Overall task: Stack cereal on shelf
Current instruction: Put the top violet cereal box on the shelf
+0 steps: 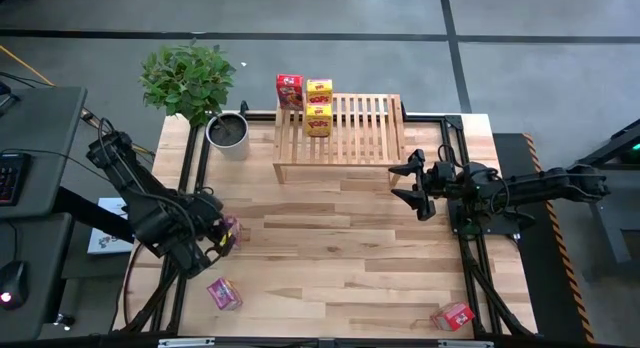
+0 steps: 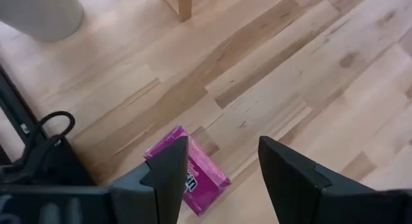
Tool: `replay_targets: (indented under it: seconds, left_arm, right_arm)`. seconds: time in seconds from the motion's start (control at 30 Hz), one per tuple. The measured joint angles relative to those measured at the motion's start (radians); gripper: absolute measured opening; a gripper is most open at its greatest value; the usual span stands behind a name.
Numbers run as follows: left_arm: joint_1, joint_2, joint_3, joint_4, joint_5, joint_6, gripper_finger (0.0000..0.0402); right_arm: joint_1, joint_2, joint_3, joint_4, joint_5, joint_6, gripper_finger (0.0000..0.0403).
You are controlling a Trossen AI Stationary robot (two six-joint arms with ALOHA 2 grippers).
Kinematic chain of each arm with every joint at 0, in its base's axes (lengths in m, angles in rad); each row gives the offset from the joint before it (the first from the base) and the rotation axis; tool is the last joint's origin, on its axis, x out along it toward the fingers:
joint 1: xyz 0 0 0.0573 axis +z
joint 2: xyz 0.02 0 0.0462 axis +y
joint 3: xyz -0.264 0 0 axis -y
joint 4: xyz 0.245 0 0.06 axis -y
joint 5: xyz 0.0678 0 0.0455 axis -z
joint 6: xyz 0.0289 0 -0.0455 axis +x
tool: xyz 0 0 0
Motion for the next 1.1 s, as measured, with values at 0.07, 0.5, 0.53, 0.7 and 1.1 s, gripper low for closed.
replay_targets:
  seconds: [0.07,0.5,0.53,0.7,1.1]
  left_arm:
    - [0.010,0.000,0.000,-0.009,0.005,0.013,0.0189]
    - [0.009,0.003,0.000,0.022,0.021,-0.021,0.0303]
    - [0.006,0.009,0.000,0.018,0.021,-0.035,0.0303]
    - [-0.001,0.049,-0.034,-0.030,0.095,-0.198,0.0301]
    - [0.005,0.053,-0.130,0.009,0.107,-0.311,0.0301]
  right_arm:
    - [0.000,0.000,0.000,-0.004,0.000,0.011,0.0272]
    - [0.000,0.000,0.000,-0.027,0.000,0.015,0.0272]
    - [0.000,0.000,0.000,-0.027,0.000,0.015,0.0272]
    - [0.000,0.000,0.000,-0.027,0.000,0.015,0.0272]
    - [0.000,0.001,0.000,-0.027,0.000,0.015,0.0272]
